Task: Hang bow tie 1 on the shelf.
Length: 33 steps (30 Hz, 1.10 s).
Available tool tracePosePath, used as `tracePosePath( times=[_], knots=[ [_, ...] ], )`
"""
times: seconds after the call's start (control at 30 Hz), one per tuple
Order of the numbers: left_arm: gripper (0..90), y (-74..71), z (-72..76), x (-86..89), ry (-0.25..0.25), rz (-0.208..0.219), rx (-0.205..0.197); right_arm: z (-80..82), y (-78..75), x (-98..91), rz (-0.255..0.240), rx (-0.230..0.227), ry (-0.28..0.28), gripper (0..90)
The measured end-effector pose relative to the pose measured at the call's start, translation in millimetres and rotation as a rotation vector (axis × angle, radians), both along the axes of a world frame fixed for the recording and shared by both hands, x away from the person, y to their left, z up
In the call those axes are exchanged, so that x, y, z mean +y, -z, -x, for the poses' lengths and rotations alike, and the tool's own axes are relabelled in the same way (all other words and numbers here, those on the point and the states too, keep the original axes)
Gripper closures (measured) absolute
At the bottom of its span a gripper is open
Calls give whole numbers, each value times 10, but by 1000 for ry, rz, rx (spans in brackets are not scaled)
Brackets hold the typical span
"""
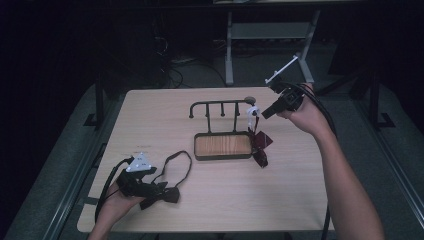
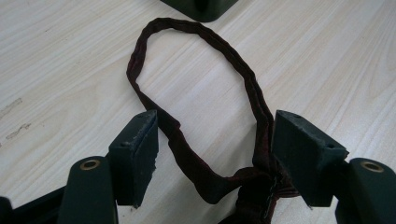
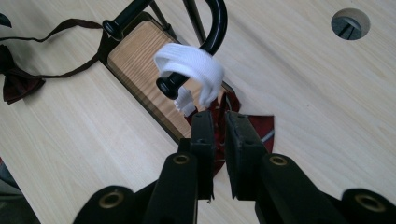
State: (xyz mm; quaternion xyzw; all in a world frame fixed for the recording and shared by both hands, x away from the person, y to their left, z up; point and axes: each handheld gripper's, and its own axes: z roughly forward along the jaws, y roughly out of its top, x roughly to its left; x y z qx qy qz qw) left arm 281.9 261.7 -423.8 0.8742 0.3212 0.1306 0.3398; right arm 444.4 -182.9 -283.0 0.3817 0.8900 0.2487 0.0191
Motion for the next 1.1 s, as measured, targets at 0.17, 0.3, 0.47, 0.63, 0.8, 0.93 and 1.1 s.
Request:
tracePosePath(
  times=[0.17, 0.3, 0.47, 0.63, 0.8, 0.93, 1.1],
  knots=[
    [324, 0, 1, 1, -2, 1, 0, 27, 20, 9, -5, 5, -19, 791],
    [324, 3, -1, 2, -3, 0, 2, 52, 75, 15, -9, 19, -33, 766],
    [325, 7, -4, 5, -5, 1, 6, 82, 159, 14, -20, 38, -49, 738],
    [324, 7, -4, 11, -6, 2, 5, 134, 206, -8, -34, 39, -60, 708],
    [324, 7, -5, 9, -6, 0, 6, 208, 275, -45, -51, 47, -67, 684],
    [324, 9, -8, 8, -5, -1, 7, 246, 336, -79, -61, 53, -70, 671],
    [324, 14, -10, 7, -4, -4, 8, 279, 401, -102, -69, 65, -74, 654]
  ],
)
